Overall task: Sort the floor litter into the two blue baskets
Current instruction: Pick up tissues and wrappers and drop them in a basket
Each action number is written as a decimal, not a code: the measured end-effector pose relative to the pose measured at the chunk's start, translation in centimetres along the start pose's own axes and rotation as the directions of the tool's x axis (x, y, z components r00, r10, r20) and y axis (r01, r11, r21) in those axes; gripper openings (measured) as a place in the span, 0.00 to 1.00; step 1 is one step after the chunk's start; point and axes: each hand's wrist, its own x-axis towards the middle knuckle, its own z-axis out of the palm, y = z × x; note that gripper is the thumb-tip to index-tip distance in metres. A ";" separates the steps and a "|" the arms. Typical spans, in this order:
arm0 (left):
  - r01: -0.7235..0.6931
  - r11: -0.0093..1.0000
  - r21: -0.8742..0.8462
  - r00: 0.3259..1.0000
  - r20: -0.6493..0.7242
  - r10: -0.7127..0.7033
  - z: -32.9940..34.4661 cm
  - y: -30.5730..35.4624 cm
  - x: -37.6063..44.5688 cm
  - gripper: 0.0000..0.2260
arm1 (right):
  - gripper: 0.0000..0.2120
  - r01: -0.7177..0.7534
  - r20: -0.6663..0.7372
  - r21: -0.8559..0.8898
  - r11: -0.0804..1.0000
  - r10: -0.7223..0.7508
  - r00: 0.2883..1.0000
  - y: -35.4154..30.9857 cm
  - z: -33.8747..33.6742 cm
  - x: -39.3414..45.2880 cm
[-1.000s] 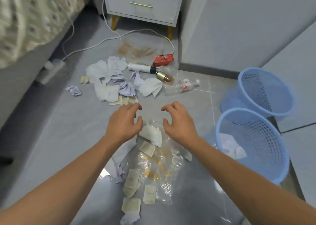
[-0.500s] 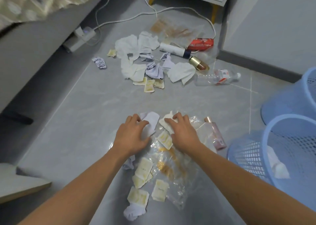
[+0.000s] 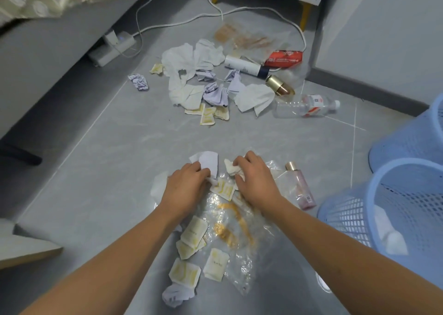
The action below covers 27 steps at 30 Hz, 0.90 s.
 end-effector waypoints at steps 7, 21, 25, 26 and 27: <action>-0.094 0.996 -0.005 0.994 -0.055 0.094 -6.7 4.2 2.1 0.06 | 0.11 -0.042 -0.123 0.088 0.995 0.053 0.991 -1.1 -5.6 -1.0; -0.546 0.817 -0.185 0.835 -0.208 0.510 -16.9 24.0 8.8 0.05 | 0.10 -0.277 -0.514 0.135 0.951 0.307 0.801 2.2 -24.3 -9.7; -0.634 0.721 -0.279 0.773 -0.226 0.593 -16.2 31.5 9.3 0.05 | 0.11 -0.413 -0.563 0.101 0.905 0.394 0.726 6.3 -27.5 -15.0; -0.650 0.700 -0.297 0.760 -0.229 0.609 -15.5 33.2 9.2 0.05 | 0.10 -0.451 -0.581 0.098 0.887 0.419 0.698 7.4 -27.9 -16.5; -0.661 0.682 -0.313 0.750 -0.231 0.620 -14.5 34.8 9.0 0.05 | 0.10 -0.486 -0.595 0.100 0.868 0.443 0.670 8.4 -28.0 -18.0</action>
